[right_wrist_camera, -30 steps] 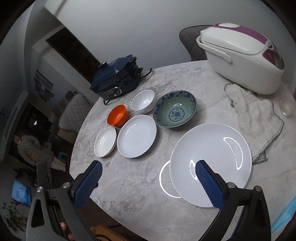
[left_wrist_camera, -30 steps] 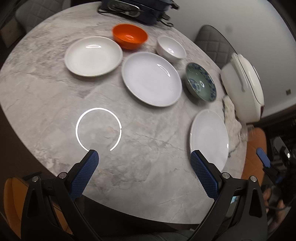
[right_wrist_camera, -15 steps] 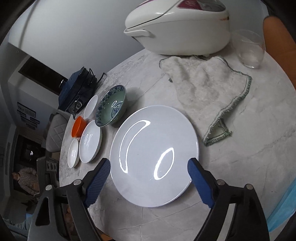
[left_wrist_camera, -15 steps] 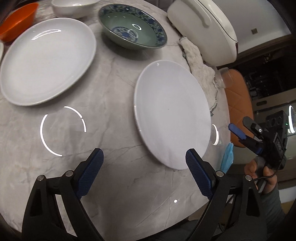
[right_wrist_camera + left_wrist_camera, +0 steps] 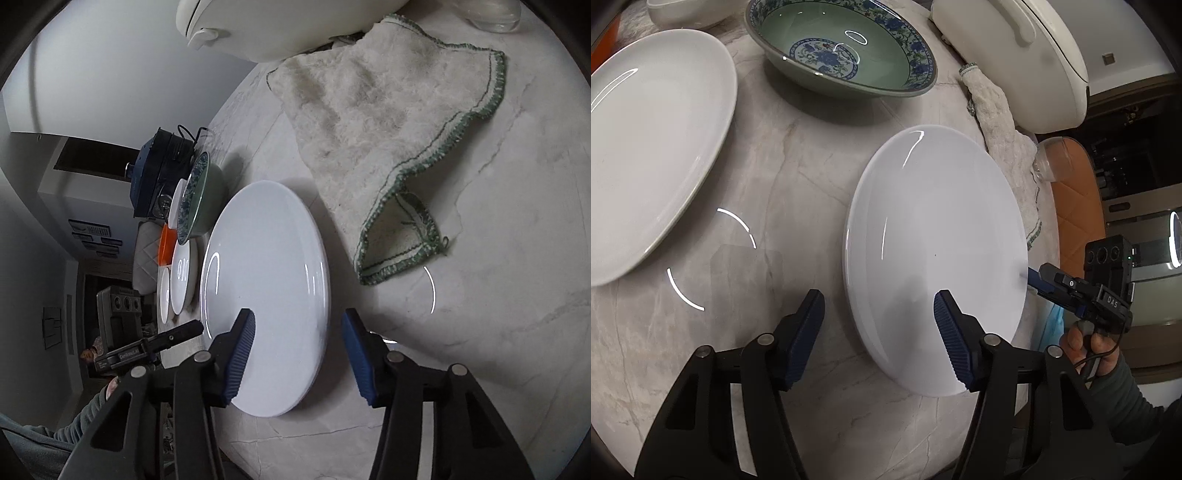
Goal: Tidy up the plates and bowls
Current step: 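Reach both grippers to the large white plate and close on its rim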
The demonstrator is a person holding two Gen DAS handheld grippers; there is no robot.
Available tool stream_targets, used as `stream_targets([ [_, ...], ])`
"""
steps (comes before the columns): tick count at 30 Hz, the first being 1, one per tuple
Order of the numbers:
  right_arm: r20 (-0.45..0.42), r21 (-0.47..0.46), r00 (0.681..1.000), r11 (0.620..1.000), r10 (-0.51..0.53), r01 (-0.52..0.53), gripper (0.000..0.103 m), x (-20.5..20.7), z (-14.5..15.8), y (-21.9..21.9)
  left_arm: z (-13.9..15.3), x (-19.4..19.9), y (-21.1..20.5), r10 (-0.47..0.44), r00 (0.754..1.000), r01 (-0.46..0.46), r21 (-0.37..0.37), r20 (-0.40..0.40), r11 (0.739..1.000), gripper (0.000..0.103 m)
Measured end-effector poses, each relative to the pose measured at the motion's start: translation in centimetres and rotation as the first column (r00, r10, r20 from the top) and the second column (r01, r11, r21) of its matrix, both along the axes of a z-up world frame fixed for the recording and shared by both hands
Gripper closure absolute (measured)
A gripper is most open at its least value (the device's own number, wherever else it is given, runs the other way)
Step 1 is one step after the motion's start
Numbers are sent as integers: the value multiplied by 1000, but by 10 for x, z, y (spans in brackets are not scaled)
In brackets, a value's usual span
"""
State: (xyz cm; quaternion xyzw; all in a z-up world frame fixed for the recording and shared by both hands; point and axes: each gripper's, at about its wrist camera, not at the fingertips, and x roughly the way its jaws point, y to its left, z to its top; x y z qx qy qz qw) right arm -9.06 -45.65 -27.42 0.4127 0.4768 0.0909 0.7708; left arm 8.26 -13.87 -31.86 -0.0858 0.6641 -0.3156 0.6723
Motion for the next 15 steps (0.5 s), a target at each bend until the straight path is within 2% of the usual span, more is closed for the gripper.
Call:
stream_targets([
  [3, -4, 29, 1000, 1000, 12, -12, 57, 5, -9, -6, 0, 13, -4, -2, 1000, 2, -5, -22, 1000, 57],
  [8, -7, 62, 999, 997, 48, -48, 63, 18, -11, -4, 2, 30, -7, -18, 1000, 18, 16, -20, 1000, 58],
  [10, -17, 65, 999, 997, 51, -50, 63, 23, -15, -3, 2, 32, -8, -35, 999, 35, 23, -20, 999, 69],
  [15, -37, 88, 999, 996, 29, -26, 71, 26, -18, -7, 0, 39, -4, -27, 999, 28, 50, -21, 998, 81],
])
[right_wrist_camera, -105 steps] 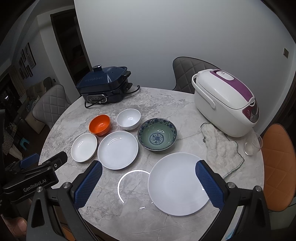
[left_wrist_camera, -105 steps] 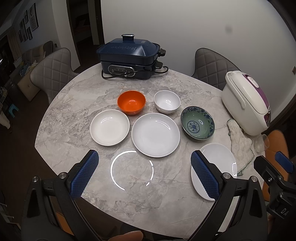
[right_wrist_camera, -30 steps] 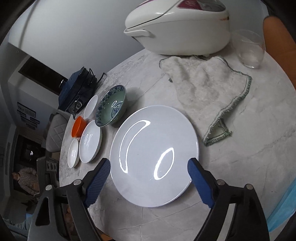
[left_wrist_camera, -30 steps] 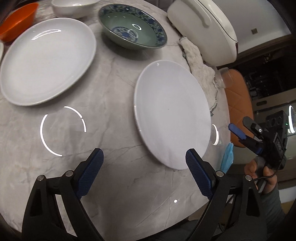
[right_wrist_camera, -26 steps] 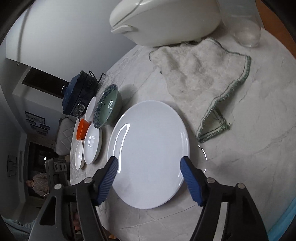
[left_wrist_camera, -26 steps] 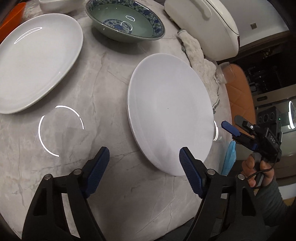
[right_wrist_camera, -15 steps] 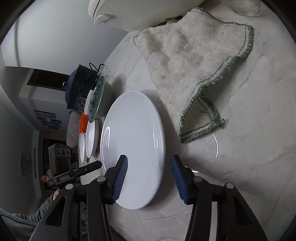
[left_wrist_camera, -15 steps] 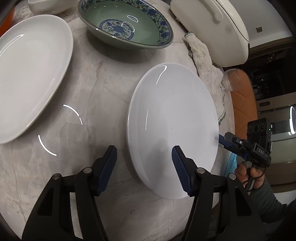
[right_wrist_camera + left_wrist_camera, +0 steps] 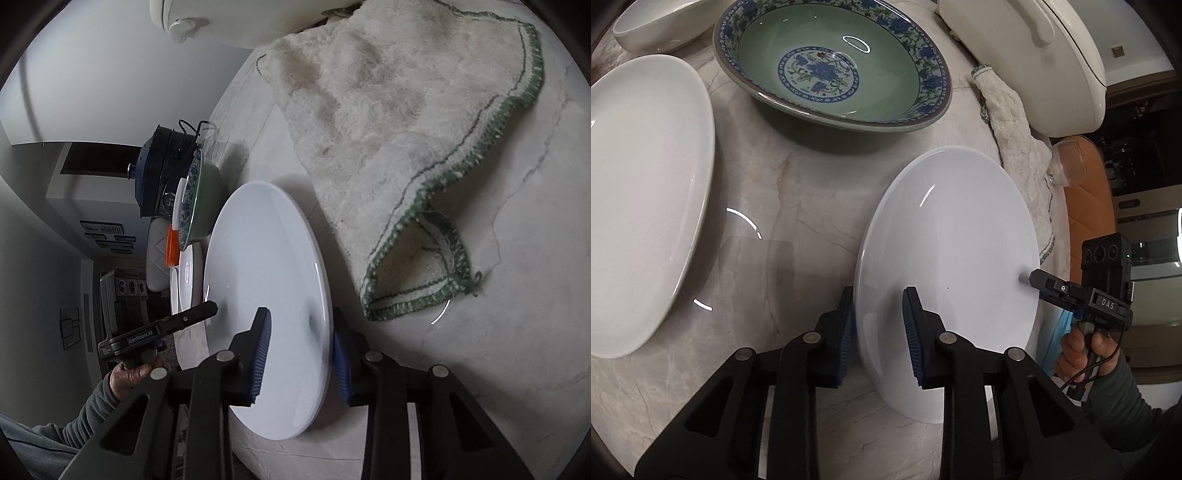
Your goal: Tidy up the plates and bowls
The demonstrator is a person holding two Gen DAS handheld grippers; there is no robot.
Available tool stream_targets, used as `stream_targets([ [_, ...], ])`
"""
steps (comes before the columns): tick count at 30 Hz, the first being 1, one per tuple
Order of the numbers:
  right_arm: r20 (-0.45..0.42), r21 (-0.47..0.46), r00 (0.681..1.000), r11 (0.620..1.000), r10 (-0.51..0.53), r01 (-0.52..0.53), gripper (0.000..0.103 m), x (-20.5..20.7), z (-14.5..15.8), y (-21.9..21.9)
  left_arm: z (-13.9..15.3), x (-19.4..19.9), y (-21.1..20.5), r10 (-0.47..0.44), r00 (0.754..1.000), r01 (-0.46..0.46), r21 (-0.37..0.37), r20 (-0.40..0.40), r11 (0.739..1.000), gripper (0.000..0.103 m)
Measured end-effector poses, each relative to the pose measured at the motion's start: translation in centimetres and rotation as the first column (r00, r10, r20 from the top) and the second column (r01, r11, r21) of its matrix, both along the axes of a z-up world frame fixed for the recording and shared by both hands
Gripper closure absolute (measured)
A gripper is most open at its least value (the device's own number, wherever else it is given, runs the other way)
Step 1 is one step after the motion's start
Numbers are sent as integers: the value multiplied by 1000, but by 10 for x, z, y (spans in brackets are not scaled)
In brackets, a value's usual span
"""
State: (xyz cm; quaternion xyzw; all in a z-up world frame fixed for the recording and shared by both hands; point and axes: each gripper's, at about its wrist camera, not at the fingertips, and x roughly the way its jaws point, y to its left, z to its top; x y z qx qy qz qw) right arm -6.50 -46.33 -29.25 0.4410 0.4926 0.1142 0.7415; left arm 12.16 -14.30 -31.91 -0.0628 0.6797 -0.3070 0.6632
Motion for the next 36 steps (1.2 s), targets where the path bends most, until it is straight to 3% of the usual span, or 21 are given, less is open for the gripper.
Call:
stream_targets([
  [4, -23, -6, 1000, 1000, 8, -8, 78, -5, -1, -5, -2, 1, -2, -25, 1000, 25, 9, -4, 1000, 81],
  [8, -55, 19, 998, 1000, -3, 4, 92, -7, -8, -11, 0, 0, 4, -42, 999, 42, 23, -9, 999, 82],
  [12, -78, -8, 997, 1000, 1, -1, 91, -8, -4, -12, 1, -5, -4, -46, 999, 45, 54, 3, 997, 82],
  [25, -69, -33, 998, 999, 1, -3, 91, -14, 18, -2, 18, -46, 14, 21, 1000, -21, 35, 2, 999, 85],
  [36, -1, -97, 992, 987, 126, -126, 91, -8, 54, 65, 63, -93, 96, 108, 992, -109, 13, 61, 994, 85],
])
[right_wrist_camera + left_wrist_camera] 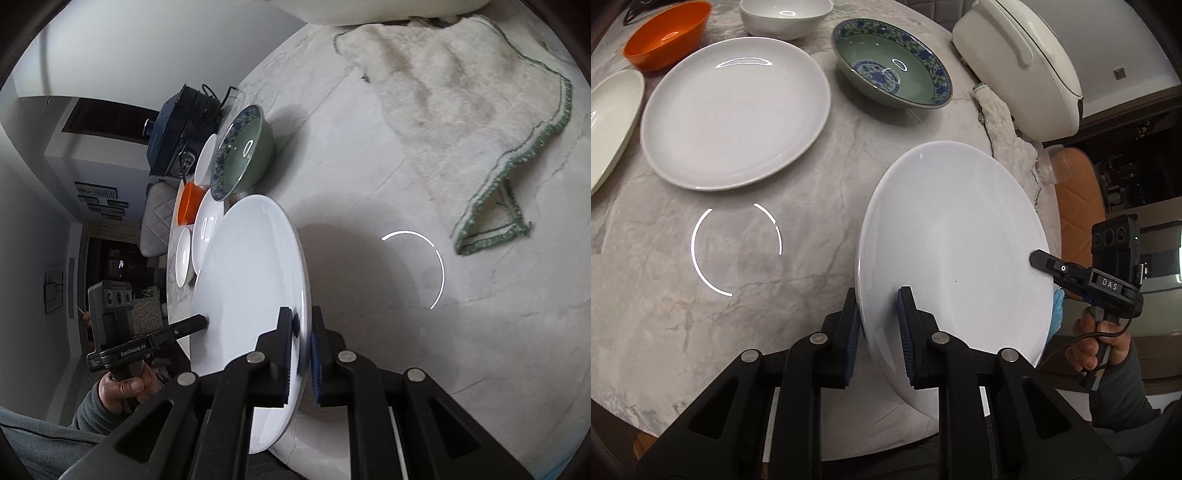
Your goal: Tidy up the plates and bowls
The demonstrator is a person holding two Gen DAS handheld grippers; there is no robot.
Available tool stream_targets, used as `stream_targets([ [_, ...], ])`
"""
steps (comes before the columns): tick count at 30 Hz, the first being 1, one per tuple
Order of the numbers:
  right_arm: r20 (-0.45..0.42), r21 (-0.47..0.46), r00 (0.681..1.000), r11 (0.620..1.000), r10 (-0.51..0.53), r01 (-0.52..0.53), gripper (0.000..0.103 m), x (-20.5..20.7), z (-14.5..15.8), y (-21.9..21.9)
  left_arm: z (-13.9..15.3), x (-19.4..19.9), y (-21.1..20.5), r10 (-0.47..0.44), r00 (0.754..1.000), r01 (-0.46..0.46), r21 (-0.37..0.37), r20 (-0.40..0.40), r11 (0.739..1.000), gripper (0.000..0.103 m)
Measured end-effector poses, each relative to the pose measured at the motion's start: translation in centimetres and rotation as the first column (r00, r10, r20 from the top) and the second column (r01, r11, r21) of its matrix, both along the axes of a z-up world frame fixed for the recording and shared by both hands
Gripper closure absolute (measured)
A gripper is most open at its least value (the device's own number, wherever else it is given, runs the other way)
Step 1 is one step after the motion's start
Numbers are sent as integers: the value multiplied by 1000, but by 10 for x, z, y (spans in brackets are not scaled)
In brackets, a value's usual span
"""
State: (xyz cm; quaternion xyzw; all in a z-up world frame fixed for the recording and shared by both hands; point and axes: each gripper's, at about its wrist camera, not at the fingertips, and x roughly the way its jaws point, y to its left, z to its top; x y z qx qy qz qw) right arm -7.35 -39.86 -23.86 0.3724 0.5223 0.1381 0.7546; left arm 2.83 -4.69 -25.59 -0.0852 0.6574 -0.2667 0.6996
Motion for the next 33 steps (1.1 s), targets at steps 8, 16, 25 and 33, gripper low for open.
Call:
stream_targets([
  [8, 3, -54, 1000, 998, 10, -10, 90, 3, 0, 80, -4, -12, 91, -53, 998, 53, -3, -25, 999, 85],
  [16, -49, -73, 997, 995, -64, 60, 89, 8, -39, 133, -34, 6, 135, -164, 986, 164, 18, -33, 986, 85],
  [25, -68, -168, 993, 982, -99, 86, 85, 8, -54, 159, -53, 24, 140, -228, 973, 228, 0, -30, 974, 84],
  [33, -27, -296, 995, 951, -98, 85, 74, -5, -45, 171, -48, 31, 163, -199, 980, 198, -27, -29, 980, 60],
])
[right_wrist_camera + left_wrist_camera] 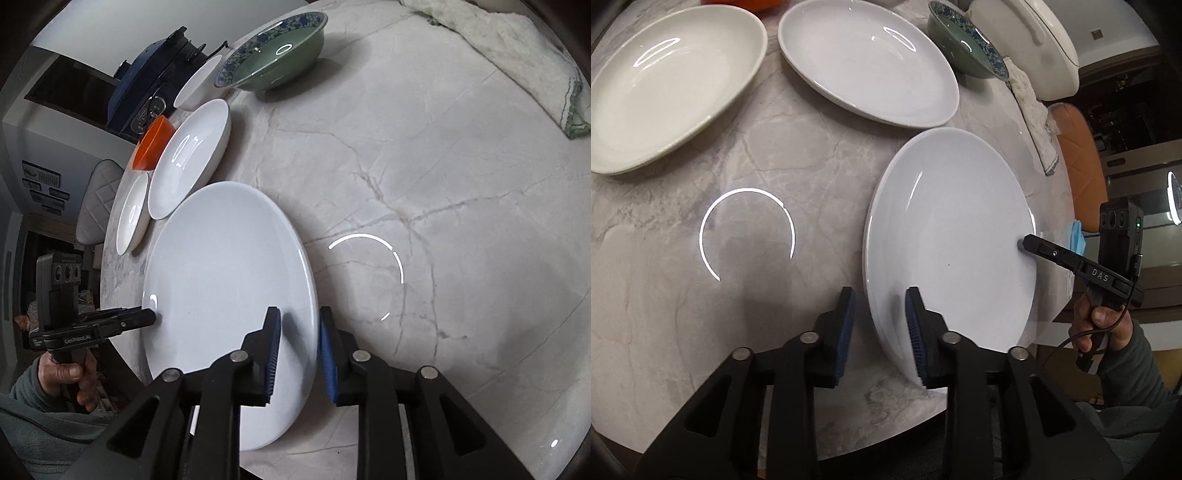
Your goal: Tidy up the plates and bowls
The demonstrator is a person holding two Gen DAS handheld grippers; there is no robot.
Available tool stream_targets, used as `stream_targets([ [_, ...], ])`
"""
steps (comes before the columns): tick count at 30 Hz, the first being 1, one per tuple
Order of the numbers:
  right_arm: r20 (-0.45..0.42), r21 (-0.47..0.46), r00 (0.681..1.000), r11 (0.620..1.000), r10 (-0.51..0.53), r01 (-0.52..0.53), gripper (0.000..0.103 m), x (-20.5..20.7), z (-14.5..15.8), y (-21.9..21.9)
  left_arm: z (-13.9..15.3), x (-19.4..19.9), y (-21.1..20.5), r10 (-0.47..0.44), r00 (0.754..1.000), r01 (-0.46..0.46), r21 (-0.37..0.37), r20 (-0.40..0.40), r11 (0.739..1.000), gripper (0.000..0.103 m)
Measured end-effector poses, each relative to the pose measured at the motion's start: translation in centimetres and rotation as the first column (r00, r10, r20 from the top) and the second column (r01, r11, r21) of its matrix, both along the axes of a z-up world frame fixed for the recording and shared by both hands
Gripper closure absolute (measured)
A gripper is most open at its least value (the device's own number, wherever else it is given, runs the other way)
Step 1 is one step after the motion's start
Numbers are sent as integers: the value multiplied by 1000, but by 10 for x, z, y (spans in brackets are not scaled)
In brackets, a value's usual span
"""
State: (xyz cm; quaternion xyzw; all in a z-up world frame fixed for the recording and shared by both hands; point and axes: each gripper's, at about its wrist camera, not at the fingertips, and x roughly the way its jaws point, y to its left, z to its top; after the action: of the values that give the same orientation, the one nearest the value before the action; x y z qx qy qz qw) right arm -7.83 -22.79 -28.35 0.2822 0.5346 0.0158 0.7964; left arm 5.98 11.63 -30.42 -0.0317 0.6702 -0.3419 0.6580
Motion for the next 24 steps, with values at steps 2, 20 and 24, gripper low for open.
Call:
stream_targets([
  [2, 32, -10, 998, 999, -53, 53, 65, -10, 9, -6, 16, 4, 14, 40, 999, -40, -34, 24, 999, 27],
  [20, 168, 234, 983, 972, -66, 26, 50, 126, 64, -5, 79, 193, -32, -177, 975, 163, 105, 137, 981, 25],
  [24, 70, 270, 994, 961, -79, 57, 50, 155, 25, -12, 68, 204, -56, -219, 969, 209, 95, 111, 973, 33],
])
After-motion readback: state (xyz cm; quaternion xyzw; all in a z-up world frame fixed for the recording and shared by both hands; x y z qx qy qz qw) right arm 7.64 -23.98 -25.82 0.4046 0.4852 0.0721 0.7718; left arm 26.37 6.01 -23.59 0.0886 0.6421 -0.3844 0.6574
